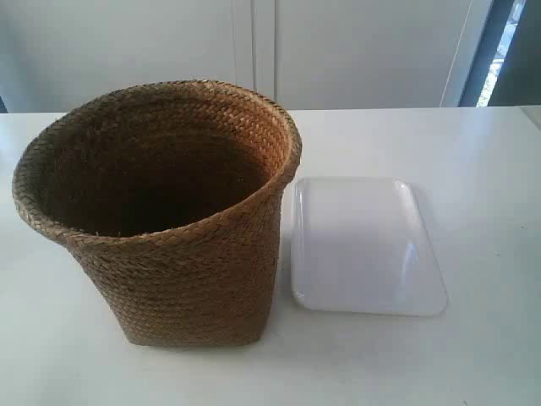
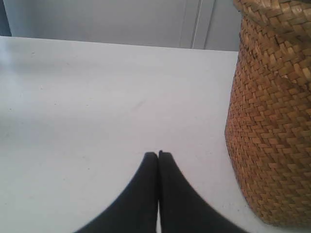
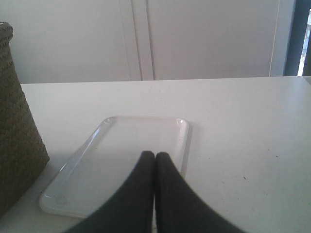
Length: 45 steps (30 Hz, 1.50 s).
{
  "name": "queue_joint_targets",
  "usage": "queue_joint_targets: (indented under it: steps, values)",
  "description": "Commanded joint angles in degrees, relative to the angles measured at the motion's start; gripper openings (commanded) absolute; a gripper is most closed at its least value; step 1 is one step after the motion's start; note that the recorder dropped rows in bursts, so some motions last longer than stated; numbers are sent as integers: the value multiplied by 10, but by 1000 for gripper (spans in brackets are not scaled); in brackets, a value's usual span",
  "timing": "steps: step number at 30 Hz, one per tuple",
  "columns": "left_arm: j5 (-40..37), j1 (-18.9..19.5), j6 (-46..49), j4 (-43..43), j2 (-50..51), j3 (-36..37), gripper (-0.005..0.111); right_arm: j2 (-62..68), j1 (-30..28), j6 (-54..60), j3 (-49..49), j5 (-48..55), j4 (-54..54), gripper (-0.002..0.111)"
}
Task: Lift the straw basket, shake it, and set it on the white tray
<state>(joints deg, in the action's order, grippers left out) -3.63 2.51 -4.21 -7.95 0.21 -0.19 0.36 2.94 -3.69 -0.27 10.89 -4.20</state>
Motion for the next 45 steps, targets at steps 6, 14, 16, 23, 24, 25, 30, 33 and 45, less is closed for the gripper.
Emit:
queue_joint_targets:
  steps: [6,14,16,23,24,25,30,33,45]
  values:
    - [2,1,-4,-2,-2,2,0,-4,-1,2,3,-3,-2,0]
    - [2,1,-4,-2,-2,2,0,-4,-1,5,3,-3,-2,0]
    - [2,1,-4,-2,-2,2,0,-4,-1,9,3,-3,-2,0]
    - [2,1,-4,-2,-2,2,0,-4,-1,5,3,-54,-2,0]
    - [2,1,-4,-2,-2,2,0,-4,-1,-1,3,-74,-2,0]
    - [2,1,-4,-2,-2,2,0,-4,-1,-8,3,-91,-3,0]
    - [22,1,1,-2,-2,2,0,-4,-1,-90,3,-219,-3,0]
    - [66,1,-49,-9,-2,2,0,-4,-1,-132,3,-308,-3,0]
    - [437,1,-287,-70,-2,2,0,-4,-1,-197,3,-638,-27,0]
